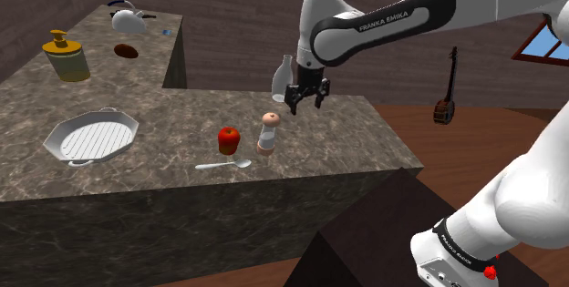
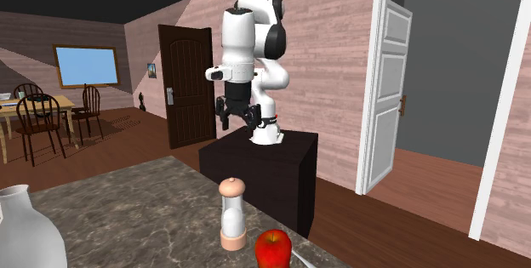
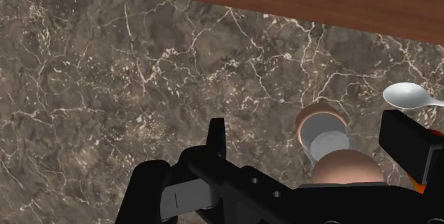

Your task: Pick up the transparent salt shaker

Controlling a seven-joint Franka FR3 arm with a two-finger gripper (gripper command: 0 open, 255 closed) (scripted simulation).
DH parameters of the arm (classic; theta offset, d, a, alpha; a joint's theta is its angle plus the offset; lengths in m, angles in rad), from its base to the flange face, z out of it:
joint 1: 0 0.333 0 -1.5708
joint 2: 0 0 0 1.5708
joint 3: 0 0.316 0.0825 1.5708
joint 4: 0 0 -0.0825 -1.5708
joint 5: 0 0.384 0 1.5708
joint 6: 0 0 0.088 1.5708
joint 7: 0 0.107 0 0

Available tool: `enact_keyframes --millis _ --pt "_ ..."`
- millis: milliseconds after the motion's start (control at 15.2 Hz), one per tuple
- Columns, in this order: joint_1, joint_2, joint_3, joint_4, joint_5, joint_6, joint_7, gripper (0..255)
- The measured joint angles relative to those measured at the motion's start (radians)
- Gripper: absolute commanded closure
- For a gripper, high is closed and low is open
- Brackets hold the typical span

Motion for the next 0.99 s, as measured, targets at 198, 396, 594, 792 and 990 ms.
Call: enact_keyframes --millis 198,396,594,792,990 --pt "0.018 0.119 -0.002 0.111 -0.026 -0.001 0.049 0" --pt "0.042 0.244 -0.008 0.240 -0.049 -0.014 0.093 0" --pt "0.067 0.364 -0.018 0.367 -0.067 -0.028 0.129 0" --pt "0.076 0.417 -0.023 0.402 -0.075 -0.012 0.143 0" --pt "0.080 0.447 -0.027 0.403 -0.082 0.016 0.149 0"
